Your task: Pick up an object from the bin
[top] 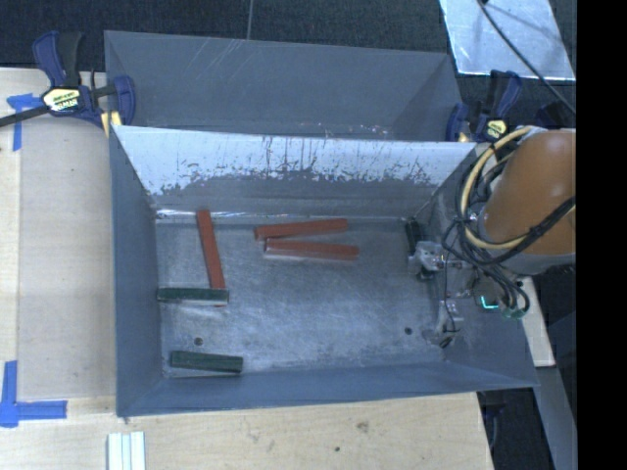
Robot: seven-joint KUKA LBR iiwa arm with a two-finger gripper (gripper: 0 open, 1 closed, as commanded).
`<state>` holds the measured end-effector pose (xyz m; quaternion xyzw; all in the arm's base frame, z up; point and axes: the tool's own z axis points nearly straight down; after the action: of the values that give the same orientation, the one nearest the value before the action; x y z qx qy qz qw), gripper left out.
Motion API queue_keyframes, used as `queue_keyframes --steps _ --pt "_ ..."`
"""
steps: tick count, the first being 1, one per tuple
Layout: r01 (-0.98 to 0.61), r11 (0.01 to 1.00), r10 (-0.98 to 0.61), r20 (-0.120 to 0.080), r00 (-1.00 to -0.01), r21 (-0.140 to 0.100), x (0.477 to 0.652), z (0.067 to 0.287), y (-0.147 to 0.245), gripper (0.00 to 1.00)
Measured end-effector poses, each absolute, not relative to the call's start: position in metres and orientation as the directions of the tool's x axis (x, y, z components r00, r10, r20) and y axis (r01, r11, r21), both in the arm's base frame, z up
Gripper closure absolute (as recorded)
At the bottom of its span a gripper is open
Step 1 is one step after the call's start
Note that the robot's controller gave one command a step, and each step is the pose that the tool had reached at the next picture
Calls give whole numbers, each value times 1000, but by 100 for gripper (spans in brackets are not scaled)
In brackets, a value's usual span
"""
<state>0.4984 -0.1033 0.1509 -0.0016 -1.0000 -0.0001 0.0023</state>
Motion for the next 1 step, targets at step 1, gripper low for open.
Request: queue_keyframes --steps 1 --pt "-87 996 -87 1 -996 0 623 70 -133 0"
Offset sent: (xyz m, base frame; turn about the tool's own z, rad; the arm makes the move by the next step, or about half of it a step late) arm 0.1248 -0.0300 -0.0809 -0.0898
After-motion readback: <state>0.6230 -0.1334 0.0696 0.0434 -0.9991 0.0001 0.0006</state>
